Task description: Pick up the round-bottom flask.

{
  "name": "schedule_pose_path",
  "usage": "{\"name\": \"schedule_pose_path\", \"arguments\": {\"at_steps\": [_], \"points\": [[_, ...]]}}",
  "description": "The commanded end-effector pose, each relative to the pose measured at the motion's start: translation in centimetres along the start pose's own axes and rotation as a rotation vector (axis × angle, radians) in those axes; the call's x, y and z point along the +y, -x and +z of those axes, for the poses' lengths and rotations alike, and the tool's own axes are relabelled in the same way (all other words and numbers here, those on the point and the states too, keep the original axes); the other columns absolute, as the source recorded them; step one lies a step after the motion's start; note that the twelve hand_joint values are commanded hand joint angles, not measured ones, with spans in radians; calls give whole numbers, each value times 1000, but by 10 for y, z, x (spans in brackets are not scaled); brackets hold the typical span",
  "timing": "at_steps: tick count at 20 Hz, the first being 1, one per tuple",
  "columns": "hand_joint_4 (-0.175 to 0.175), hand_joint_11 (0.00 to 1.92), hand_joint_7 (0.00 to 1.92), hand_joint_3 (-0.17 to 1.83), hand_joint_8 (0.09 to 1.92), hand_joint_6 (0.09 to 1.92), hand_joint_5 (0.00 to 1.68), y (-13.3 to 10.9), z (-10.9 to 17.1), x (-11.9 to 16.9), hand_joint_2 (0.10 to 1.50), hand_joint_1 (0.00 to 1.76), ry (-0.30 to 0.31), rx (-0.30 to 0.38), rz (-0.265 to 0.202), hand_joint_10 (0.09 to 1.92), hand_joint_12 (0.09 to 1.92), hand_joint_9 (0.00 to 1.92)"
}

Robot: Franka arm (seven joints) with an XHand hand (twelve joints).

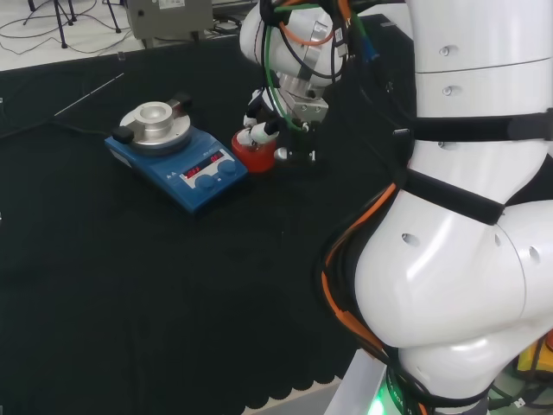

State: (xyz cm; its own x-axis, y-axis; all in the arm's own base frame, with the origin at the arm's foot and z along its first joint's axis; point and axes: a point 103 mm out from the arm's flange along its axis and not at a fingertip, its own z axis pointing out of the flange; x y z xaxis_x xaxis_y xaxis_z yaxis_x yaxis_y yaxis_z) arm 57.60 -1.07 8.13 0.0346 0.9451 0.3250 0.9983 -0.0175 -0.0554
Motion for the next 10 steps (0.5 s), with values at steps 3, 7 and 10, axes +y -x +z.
{"name": "schedule_pose_path", "arguments": {"at_steps": [3, 7, 10], "points": [[175, 4, 310, 127, 600, 839, 1088, 2, -7, 2, 996, 1053, 7, -5, 5, 650, 1374, 454], [175, 24, 340, 151, 594, 770, 1136, -6, -9, 4, 967, 1069, 27, -34, 20, 635, 1359, 472], [175, 37, 373, 345, 570, 759, 1165, 20, -19, 7, 860, 1081, 23, 10, 21, 606, 1353, 498]]}}
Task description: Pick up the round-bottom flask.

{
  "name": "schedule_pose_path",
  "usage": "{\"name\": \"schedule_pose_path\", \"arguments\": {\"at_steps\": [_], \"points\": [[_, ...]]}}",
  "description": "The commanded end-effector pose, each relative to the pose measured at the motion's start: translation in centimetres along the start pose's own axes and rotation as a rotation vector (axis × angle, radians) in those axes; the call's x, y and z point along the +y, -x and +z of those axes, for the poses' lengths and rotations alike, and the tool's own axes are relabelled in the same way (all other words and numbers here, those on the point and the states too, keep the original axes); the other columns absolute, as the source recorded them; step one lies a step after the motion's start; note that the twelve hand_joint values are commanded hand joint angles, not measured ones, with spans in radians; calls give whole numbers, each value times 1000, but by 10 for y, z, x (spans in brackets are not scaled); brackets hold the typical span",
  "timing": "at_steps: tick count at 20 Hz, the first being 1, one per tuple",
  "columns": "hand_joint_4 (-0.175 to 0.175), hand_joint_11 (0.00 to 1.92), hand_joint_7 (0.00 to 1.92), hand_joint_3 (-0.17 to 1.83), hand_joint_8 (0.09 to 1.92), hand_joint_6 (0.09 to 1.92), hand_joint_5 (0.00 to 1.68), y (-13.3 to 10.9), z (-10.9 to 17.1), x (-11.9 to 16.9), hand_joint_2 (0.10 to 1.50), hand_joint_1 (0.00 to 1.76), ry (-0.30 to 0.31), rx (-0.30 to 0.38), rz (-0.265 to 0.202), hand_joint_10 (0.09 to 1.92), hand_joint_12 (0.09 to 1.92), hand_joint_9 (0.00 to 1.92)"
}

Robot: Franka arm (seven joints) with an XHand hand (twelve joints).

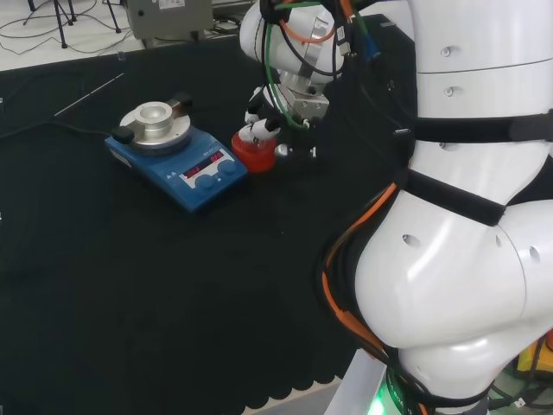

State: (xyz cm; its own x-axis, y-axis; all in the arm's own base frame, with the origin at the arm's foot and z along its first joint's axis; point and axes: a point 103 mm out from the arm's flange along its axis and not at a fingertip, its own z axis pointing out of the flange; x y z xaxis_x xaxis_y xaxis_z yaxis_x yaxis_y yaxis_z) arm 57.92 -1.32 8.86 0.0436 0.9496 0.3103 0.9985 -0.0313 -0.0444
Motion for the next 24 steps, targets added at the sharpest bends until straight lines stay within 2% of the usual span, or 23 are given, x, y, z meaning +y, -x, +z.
{"name": "schedule_pose_path", "arguments": {"at_steps": [1, 3, 6, 15, 21, 24], "points": [[175, 39, 377, 405, 569, 765, 1170, 12, -14, 2, 829, 1084, 26, -48, 49, 603, 1353, 501], [175, 42, 380, 462, 568, 771, 1175, -10, -21, -1, 798, 1087, 16, -53, 49, 602, 1353, 503], [175, 47, 370, 488, 566, 764, 1183, -20, -33, -4, 782, 1090, 1, -41, 33, 602, 1353, 504], [175, 50, 356, 505, 565, 745, 1198, -30, -66, -12, 766, 1095, -24, -53, -4, 602, 1350, 502], [175, 51, 354, 508, 565, 739, 1201, -31, -68, -16, 764, 1096, -35, -48, 0, 601, 1350, 500], [175, 33, 329, 472, 567, 819, 1144, -28, -64, -16, 803, 1080, -66, -47, 16, 605, 1355, 480]]}}
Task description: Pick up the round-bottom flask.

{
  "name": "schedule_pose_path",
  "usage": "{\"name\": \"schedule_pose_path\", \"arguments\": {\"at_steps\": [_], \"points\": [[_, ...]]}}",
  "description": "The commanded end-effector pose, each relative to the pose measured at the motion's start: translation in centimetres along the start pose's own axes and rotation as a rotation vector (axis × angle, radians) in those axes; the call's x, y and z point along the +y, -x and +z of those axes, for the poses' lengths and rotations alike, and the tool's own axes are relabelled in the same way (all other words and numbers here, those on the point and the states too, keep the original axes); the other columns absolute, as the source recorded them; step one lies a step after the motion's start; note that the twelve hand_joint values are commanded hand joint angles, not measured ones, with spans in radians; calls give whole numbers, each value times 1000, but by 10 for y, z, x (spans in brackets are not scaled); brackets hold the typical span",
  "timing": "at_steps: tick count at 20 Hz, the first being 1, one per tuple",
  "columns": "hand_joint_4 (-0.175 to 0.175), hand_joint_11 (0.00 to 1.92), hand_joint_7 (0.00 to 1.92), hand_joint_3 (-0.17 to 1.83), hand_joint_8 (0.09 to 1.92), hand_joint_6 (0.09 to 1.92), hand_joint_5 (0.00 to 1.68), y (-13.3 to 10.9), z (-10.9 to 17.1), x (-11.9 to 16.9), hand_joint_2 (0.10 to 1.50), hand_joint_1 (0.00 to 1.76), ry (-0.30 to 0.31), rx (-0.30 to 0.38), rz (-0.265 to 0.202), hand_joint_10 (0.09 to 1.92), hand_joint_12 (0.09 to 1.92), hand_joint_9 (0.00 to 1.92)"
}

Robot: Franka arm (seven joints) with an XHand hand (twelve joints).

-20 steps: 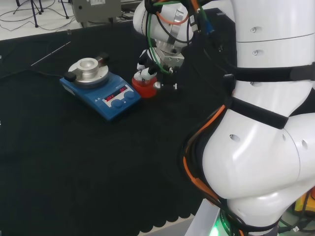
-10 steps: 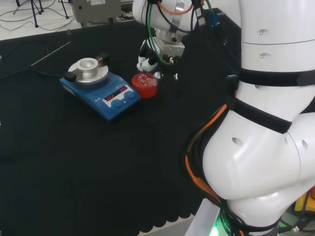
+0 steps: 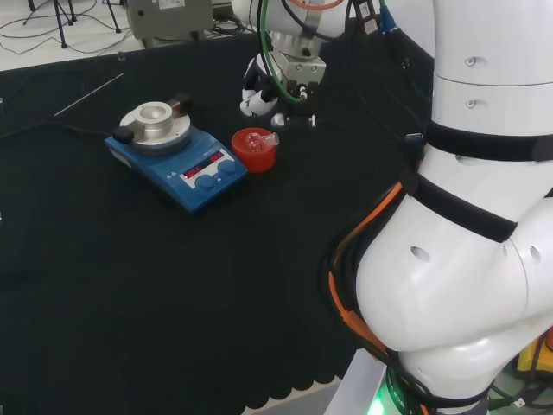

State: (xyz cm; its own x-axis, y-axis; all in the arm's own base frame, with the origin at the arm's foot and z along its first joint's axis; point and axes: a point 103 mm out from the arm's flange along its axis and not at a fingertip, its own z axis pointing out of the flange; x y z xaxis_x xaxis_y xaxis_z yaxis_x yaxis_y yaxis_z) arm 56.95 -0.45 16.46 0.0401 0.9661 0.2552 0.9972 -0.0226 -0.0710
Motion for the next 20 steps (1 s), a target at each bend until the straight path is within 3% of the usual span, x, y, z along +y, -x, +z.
{"name": "schedule_pose_path", "arguments": {"at_steps": [1, 3, 6, 10, 15, 20], "points": [[175, 19, 306, 429, 572, 833, 1127, 5, 7, -2, 830, 1074, -48, 1, 21, 615, 1358, 458], [175, 4, 259, 320, 585, 850, 1099, 8, 13, -2, 893, 1062, -72, -24, 34, 644, 1344, 409], [84, 0, 213, 529, 582, 830, 907, 15, 22, -2, 695, 989, -87, -34, 50, 663, 1302, 360], [17, 0, 166, 696, 583, 802, 701, 21, 31, 0, 571, 960, -116, -59, 65, 675, 1267, 315], [2, 0, 143, 703, 581, 768, 625, 29, 40, 0, 548, 946, -127, -84, 79, 678, 1238, 289], [11, 0, 138, 698, 583, 758, 674, 41, 50, -2, 549, 942, -153, -105, 101, 683, 1229, 283]]}}
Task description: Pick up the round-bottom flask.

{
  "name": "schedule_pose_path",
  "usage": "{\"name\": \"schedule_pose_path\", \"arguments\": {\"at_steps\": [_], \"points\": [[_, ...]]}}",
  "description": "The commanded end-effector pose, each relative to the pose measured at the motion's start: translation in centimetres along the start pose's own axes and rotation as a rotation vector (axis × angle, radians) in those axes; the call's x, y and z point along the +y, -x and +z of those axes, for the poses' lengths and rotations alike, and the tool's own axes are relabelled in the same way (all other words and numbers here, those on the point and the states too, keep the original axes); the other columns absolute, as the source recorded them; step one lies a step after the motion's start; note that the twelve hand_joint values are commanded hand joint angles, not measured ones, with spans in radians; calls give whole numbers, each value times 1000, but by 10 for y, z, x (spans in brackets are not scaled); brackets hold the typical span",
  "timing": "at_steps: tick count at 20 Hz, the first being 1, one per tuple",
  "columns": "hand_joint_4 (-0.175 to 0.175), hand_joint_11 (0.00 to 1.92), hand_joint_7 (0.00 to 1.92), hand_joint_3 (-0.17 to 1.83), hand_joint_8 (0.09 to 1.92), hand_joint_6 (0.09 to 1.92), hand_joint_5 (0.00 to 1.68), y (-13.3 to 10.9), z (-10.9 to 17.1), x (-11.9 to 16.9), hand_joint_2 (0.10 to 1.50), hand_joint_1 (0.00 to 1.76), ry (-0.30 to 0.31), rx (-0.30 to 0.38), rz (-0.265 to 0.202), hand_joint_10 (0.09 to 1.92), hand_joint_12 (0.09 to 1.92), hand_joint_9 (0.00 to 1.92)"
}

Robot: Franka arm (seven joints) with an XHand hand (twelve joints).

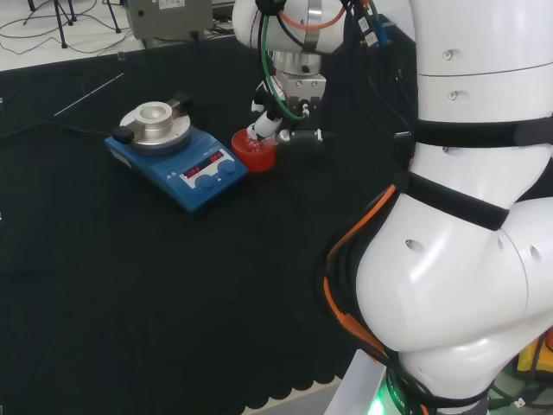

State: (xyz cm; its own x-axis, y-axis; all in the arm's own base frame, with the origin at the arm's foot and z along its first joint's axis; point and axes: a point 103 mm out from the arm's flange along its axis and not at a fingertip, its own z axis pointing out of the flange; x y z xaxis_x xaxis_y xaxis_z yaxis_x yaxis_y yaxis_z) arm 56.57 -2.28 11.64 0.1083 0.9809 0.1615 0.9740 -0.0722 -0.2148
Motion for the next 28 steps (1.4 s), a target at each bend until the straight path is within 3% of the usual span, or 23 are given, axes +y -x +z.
{"name": "schedule_pose_path", "arguments": {"at_steps": [1, 9, 24, 28], "points": [[17, 0, 137, 696, 584, 749, 707, 12, 11, -1, 551, 941, -25, -24, 26, 686, 1228, 282], [49, 0, 140, 686, 585, 718, 929, 21, 24, -4, 556, 946, -49, -47, 51, 690, 1230, 281], [56, 0, 143, 686, 583, 718, 935, 27, 34, -1, 561, 965, -63, -64, 65, 689, 1236, 289], [72, 0, 146, 687, 582, 727, 968, 26, 36, 0, 566, 982, -64, -74, 67, 688, 1245, 295]]}}
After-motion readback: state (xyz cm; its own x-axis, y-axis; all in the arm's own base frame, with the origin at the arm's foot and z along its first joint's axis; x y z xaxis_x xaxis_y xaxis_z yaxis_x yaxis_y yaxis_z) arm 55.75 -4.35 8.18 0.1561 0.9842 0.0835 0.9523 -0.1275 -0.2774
